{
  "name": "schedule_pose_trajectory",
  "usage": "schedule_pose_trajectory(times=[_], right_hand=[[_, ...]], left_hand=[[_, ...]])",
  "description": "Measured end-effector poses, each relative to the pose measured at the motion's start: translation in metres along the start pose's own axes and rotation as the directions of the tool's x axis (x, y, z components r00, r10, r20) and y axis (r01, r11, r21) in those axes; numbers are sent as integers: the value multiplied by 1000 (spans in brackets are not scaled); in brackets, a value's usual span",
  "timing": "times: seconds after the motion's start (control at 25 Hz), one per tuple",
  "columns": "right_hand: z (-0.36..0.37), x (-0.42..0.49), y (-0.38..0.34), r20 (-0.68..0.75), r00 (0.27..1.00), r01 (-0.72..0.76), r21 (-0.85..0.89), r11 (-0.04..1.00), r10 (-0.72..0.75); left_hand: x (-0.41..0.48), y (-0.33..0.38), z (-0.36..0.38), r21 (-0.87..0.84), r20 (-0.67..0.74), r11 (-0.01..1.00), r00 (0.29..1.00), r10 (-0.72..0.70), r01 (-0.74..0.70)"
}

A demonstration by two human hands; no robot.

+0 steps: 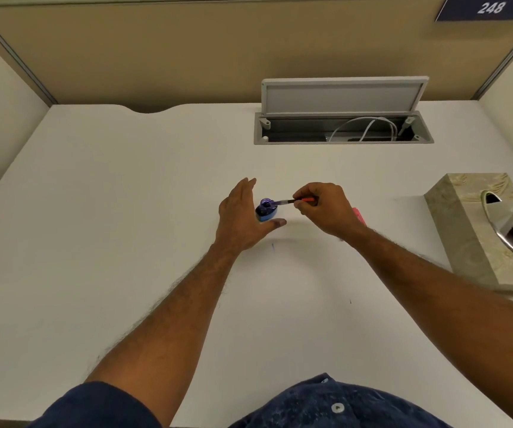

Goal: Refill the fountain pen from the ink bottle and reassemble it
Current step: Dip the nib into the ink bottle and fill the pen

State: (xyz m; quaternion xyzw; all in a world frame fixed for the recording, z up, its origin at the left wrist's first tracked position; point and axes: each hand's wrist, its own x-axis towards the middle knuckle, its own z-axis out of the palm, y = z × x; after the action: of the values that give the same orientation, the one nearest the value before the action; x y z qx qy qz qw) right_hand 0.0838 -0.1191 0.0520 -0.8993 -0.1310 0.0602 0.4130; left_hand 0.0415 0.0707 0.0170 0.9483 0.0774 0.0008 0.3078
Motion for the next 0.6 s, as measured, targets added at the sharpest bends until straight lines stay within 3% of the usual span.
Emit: schedule_pose_trajectory(times=[0.2, 0.32, 0.44, 0.6], right_hand=[[6, -3, 5, -49, 998, -36, 80, 996, 40], [9, -6, 10, -49, 985, -149, 265, 953, 168], [13, -13, 11, -22, 944, -266, 539, 799, 329], [15, -24, 10, 81, 874, -351, 787, 507, 479]], left_hand=[[-7, -1, -3, 9, -24, 1000, 1000, 11, -10], [-10, -1, -2, -24, -26, 1000, 1000, -14, 13], [-16, 4, -5, -37, -53, 999, 998, -30, 28], [-30, 16, -3, -129, -182, 989, 979, -91, 68]])
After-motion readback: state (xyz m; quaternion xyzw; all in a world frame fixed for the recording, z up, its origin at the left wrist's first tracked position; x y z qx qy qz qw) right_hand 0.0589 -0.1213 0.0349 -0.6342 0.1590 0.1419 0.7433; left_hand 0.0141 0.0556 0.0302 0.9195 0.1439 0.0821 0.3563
